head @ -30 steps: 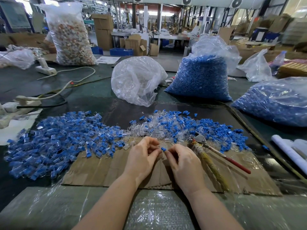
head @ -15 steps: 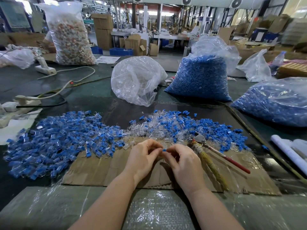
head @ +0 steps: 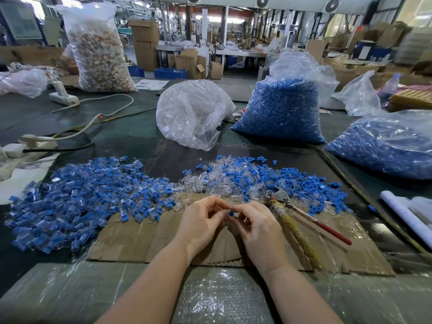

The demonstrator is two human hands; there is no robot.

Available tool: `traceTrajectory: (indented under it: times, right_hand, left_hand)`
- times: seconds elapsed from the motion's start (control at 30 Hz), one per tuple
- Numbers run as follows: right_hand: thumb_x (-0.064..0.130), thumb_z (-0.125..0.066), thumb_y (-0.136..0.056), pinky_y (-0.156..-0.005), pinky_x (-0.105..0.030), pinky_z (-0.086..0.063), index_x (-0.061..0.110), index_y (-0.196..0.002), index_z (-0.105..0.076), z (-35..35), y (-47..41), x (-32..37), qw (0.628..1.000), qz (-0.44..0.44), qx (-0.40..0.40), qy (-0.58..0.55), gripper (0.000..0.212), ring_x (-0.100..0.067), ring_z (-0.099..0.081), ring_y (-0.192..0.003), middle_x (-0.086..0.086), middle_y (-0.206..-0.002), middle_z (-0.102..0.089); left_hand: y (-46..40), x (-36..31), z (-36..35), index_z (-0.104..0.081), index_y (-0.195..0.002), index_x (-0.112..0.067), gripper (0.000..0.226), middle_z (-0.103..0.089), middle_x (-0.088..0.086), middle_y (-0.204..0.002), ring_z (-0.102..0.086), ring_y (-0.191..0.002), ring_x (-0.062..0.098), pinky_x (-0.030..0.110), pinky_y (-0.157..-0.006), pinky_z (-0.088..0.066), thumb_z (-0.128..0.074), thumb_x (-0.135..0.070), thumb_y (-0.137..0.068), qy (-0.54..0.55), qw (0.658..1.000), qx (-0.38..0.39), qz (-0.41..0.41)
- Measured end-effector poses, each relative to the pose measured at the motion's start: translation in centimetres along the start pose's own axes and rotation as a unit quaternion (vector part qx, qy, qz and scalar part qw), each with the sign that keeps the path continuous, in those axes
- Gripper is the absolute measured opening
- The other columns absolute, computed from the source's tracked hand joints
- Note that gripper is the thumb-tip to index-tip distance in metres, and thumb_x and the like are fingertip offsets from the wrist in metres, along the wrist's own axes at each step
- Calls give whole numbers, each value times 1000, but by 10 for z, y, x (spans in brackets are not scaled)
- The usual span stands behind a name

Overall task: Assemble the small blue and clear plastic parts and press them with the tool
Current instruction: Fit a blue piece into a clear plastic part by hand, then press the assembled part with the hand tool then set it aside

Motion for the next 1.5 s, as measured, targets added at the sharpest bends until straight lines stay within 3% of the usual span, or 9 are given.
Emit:
traceTrajectory:
  times: [0.43, 0.53, 0.67, 0.73, 0.93, 1.07, 1.17, 1.3, 1.5]
  right_hand:
    - [21, -68, -84, -86, -30, -45, 13, -104, -67, 9, -5, 0, 999, -8, -35, 25, 22, -14, -54, -93, 3, -95, -61]
    - [35, -59, -88, -94, -31, -37, 17, -119, -58, 25, -10, -9, 987, -94, -50, 120, 35, -16, -49, -106, 0, -110, -57]
    - [63, -42, -86, -99, -42, -34, 20, -123, -43, 46, -11, -42, 908, -282, 94, 296, 56, -26, -41, -120, -8, -128, -46]
    - [63, -45, -85, -99, -46, -33, 19, -123, -41, 52, -6, -55, 875, -333, 170, 307, 58, -28, -41, -121, -8, -130, -46]
    - [44, -51, -89, -94, -42, -38, 18, -108, -48, 59, -6, -53, 887, -310, 158, 303, 33, -28, -45, -114, -7, -121, -50]
    - [39, -43, -93, -73, -31, -40, 19, -94, -44, 56, -15, -32, 926, -236, 153, 251, 20, -19, -49, -92, -3, -101, -51]
    - [36, -41, -96, -60, -30, -38, 17, -87, -48, 44, -21, -13, 945, -220, 225, 93, 22, -14, -48, -71, 0, -84, -53]
    - [30, -45, -94, -60, -29, -33, 14, -77, -47, 35, -23, 7, 921, -257, 289, -47, 24, -18, -47, -66, -3, -73, -49]
    - [24, -44, -94, -57, -24, -35, 12, -81, -45, 37, -24, 19, 903, -257, 342, -37, 18, -16, -44, -65, -5, -76, -45]
  left_hand:
    - [-5, 7, 1, -62, -81, -21, 13, -70, 3, -76, -68, -75, 17, 29, -75, -55, -68, -10, -83, 18, 999, -10, 28]
    - [-7, 11, 2, -64, -84, -16, 7, -70, 3, -74, -69, -71, 14, 23, -69, -53, -68, -10, -83, 47, 998, -15, 48]
    - [-11, 13, 3, -64, -82, -13, 7, -70, -1, -66, -67, -61, 5, 11, -55, -46, -66, -6, -84, 98, 992, -21, 76]
    - [-14, 14, 2, -63, -81, -13, 8, -70, -2, -63, -65, -57, 4, 10, -51, -45, -66, -5, -84, 118, 988, -22, 94]
    - [-18, 20, -1, -62, -85, -5, 4, -68, 8, -65, -60, -51, 10, 18, -47, -48, -63, -1, -86, 237, 957, -36, 162]
    - [-19, 18, 0, -60, -90, -1, 4, -66, 6, -64, -58, -47, 8, 17, -43, -47, -60, 0, -87, 292, 937, -51, 184]
    - [-21, 16, 1, -59, -92, -2, 4, -67, 4, -62, -57, -46, 9, 19, -43, -46, -59, -1, -88, 299, 934, -48, 188]
    - [-23, 19, 3, -60, -90, -4, 2, -67, 1, -59, -55, -44, 8, 21, -44, -44, -60, -2, -88, 284, 939, -47, 187]
    - [-24, 23, 3, -61, -87, -6, 3, -66, 1, -60, -56, -47, 10, 23, -46, -45, -62, -3, -86, 272, 943, -48, 185]
Point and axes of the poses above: each hand's wrist, its own y-axis away from the middle knuckle, its own z-axis out of the back of the hand, x = y × z, the point moved 5 cm from there along -y, towards the middle knuckle
